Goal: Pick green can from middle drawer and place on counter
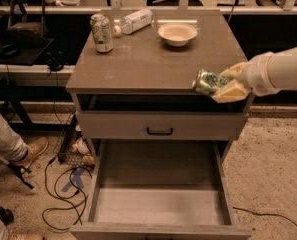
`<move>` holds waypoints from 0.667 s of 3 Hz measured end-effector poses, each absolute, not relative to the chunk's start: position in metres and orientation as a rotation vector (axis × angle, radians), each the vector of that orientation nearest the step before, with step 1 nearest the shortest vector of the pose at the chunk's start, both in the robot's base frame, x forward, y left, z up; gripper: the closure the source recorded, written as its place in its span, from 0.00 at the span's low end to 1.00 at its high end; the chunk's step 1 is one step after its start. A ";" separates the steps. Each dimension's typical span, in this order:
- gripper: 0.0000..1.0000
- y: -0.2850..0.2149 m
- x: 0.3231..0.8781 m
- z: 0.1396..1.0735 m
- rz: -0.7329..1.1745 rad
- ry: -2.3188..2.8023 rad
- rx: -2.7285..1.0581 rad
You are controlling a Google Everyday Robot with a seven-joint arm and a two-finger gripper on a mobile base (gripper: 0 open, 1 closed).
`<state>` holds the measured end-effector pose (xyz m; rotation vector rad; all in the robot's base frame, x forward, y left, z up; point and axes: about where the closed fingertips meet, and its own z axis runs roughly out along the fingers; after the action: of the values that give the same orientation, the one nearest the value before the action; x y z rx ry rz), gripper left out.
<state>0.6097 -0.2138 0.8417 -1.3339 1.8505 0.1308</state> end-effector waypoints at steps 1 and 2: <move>1.00 -0.206 0.642 0.875 0.135 1.808 -1.324; 1.00 -0.182 0.688 0.885 0.179 1.784 -1.329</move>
Offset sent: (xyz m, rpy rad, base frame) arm 0.1363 0.0657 0.0564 0.0937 -0.0304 0.0788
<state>0.6877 -0.1823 0.8846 -1.3288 1.7841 0.1791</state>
